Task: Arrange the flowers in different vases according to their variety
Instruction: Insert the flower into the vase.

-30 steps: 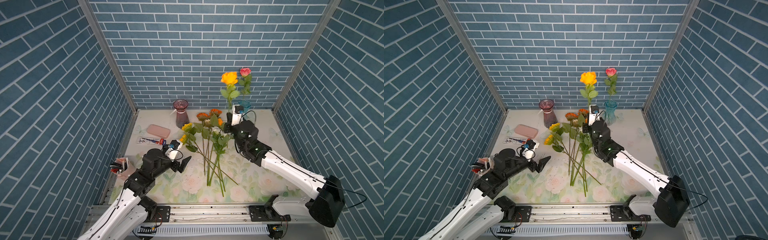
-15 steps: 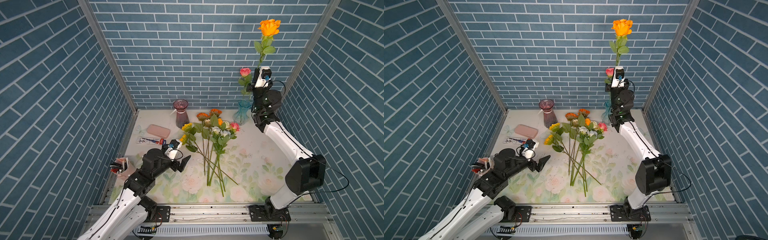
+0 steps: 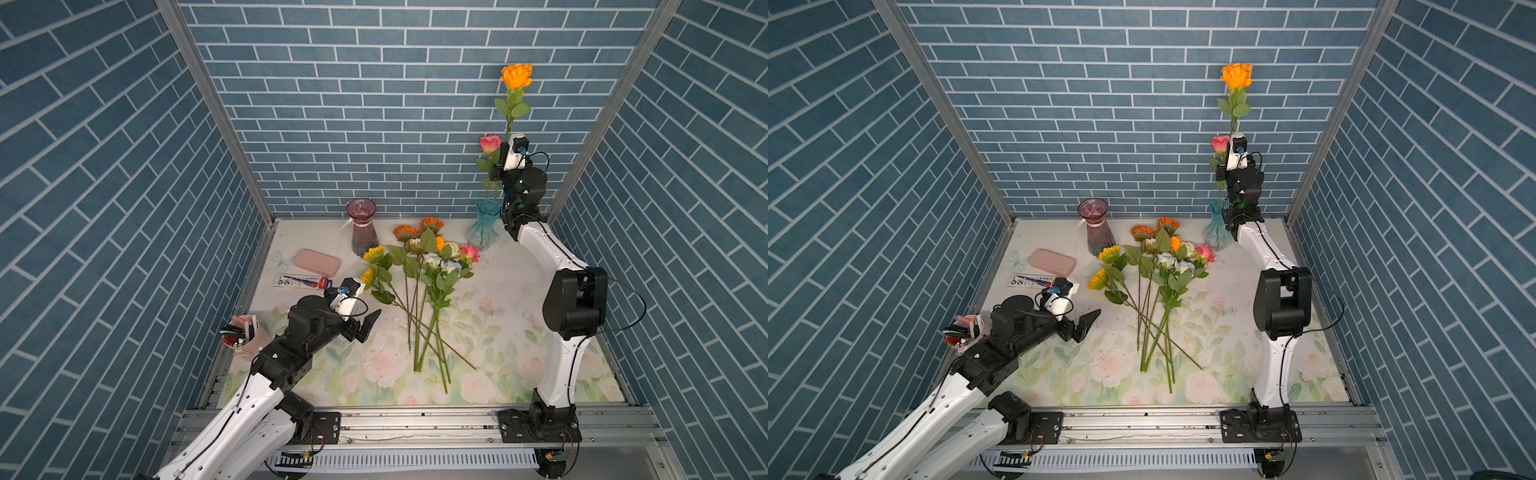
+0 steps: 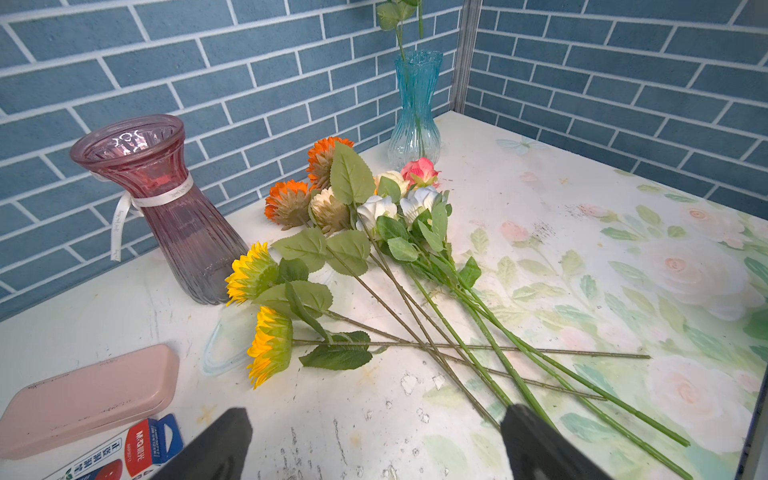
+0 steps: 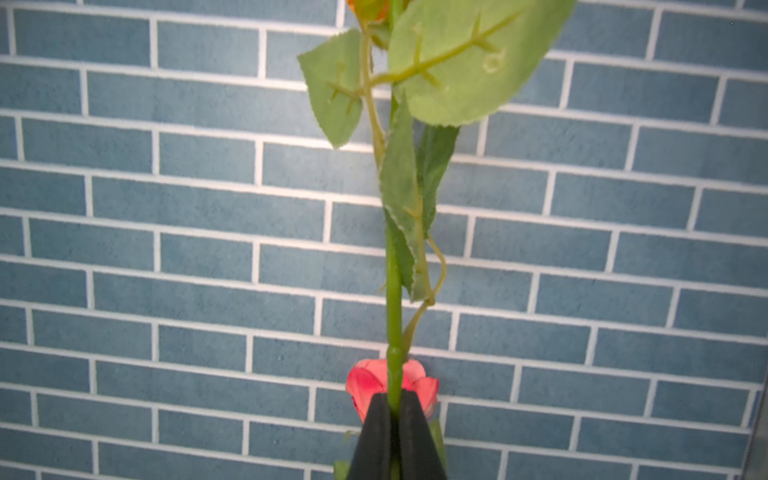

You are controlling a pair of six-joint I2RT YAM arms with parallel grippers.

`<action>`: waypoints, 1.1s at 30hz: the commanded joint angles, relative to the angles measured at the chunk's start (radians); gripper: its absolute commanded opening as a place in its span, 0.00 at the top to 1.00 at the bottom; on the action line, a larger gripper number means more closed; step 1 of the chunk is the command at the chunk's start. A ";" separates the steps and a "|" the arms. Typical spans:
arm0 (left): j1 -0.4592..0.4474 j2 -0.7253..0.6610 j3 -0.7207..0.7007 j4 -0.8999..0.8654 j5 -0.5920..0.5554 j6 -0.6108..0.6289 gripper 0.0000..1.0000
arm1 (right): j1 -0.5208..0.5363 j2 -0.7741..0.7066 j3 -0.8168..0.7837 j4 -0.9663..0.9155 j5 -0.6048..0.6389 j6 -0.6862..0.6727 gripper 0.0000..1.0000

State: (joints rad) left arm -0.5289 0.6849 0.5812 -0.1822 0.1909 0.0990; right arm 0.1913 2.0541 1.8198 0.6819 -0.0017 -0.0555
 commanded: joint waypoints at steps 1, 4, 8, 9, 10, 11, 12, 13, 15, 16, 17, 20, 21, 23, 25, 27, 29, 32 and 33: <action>-0.002 0.004 -0.004 0.013 -0.012 0.010 0.00 | 0.001 -0.007 -0.036 0.058 -0.035 0.059 1.00; -0.002 0.009 -0.003 0.014 -0.010 0.011 0.00 | 0.001 -0.039 -0.152 0.108 -0.030 0.072 1.00; -0.002 0.006 -0.002 0.014 -0.005 0.010 0.00 | 0.002 -0.096 -0.303 0.133 -0.010 0.064 1.00; -0.002 0.006 -0.002 0.015 -0.003 0.009 0.00 | 0.001 -0.111 -0.334 0.131 -0.003 0.058 1.00; -0.003 0.004 -0.003 0.015 0.000 0.009 0.00 | 0.001 -0.125 -0.362 0.123 0.001 0.047 1.00; -0.002 0.004 -0.002 0.015 0.002 0.009 0.00 | 0.001 -0.135 -0.379 0.115 0.005 0.034 1.00; -0.002 0.003 -0.001 0.015 0.005 0.007 0.00 | 0.001 -0.146 -0.392 0.100 0.013 0.021 0.98; -0.002 0.004 -0.001 0.015 0.007 0.007 0.00 | 0.001 -0.156 -0.400 0.081 0.022 0.010 0.92; -0.002 0.002 0.002 0.014 0.010 0.007 0.00 | 0.001 -0.173 -0.403 0.038 0.037 -0.018 0.81; -0.002 0.002 0.000 0.013 0.012 0.005 0.00 | 0.001 -0.182 -0.402 0.014 0.040 -0.033 0.76; -0.003 0.000 0.002 0.012 0.012 0.005 0.00 | 0.002 -0.191 -0.403 -0.005 0.041 -0.047 0.73; -0.002 -0.006 0.003 0.011 0.011 0.006 0.00 | 0.002 -0.218 -0.395 -0.084 0.061 -0.082 0.56; -0.002 -0.008 0.003 0.012 0.011 0.006 0.00 | 0.001 -0.226 -0.392 -0.115 0.069 -0.097 0.54; -0.002 -0.013 0.002 0.012 0.013 0.005 0.00 | 0.001 -0.243 -0.388 -0.181 0.064 -0.136 0.53; -0.002 -0.017 0.003 0.012 0.016 0.003 0.00 | 0.001 -0.268 -0.390 -0.262 0.028 -0.184 0.53; -0.002 -0.020 0.004 0.013 0.017 0.001 0.00 | 0.002 -0.301 -0.393 -0.351 -0.012 -0.221 0.53; -0.002 -0.020 0.005 0.013 0.017 -0.001 0.00 | 0.003 -0.339 -0.399 -0.455 -0.066 -0.261 0.53; -0.002 -0.022 0.007 0.014 0.009 -0.008 0.00 | 0.004 -0.418 -0.438 -0.578 -0.117 -0.301 0.53; -0.002 -0.022 0.008 0.013 0.003 -0.010 0.00 | 0.006 -0.455 -0.465 -0.603 -0.128 -0.311 0.53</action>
State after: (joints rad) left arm -0.5289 0.6720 0.5812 -0.1818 0.1989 0.1001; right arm 0.1917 1.6989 1.3895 0.2386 -0.0555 -0.2905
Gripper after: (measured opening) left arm 0.999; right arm 0.467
